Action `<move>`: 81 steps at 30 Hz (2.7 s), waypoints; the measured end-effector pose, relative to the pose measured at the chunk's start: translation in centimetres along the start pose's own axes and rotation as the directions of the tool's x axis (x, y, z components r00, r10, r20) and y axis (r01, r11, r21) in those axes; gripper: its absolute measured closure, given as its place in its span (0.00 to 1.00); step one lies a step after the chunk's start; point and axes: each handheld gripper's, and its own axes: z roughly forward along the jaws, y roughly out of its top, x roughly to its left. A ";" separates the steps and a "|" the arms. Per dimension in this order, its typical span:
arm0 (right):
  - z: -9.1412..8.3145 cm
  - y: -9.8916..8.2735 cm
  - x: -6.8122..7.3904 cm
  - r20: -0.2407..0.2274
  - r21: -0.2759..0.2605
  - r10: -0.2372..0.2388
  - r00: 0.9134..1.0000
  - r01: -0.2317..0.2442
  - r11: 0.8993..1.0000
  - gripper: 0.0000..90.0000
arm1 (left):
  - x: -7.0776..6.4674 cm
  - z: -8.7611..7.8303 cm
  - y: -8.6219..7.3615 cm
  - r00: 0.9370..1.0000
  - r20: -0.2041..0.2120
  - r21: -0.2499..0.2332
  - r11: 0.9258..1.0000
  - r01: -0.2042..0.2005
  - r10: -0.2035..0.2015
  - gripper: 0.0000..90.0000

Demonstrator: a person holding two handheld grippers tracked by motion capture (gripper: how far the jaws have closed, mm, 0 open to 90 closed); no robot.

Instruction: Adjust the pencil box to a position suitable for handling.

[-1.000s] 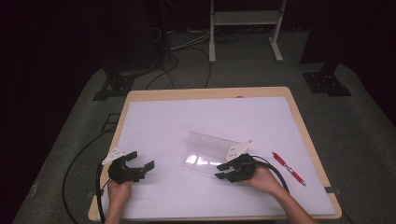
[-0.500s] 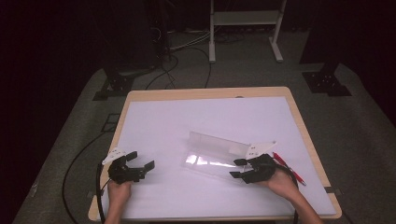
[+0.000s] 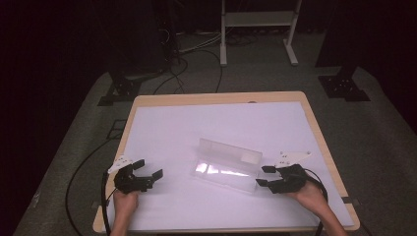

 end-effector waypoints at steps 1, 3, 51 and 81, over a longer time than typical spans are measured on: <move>-0.3 -0.1 -0.2 0.009 -0.003 0.006 1.000 -0.006 1.000 0.51 | 0.0 0.0 0.0 1.000 0.000 0.001 1.000 0.001 -0.001 0.00; -0.7 -0.3 -0.4 0.020 -0.008 0.010 1.000 -0.010 1.000 0.51 | 0.0 0.0 0.0 1.000 0.000 0.002 1.000 0.001 -0.001 0.00; -5.2 -7.1 -4.8 0.251 0.016 0.188 0.950 -0.199 0.980 0.56 | -0.1 0.0 0.0 1.000 0.013 0.007 1.000 -0.009 0.009 0.00; -5.0 -8.4 -6.3 0.300 0.069 0.211 0.930 -0.242 0.968 0.76 | -0.1 0.0 0.0 1.000 0.016 0.003 1.000 -0.011 0.011 0.00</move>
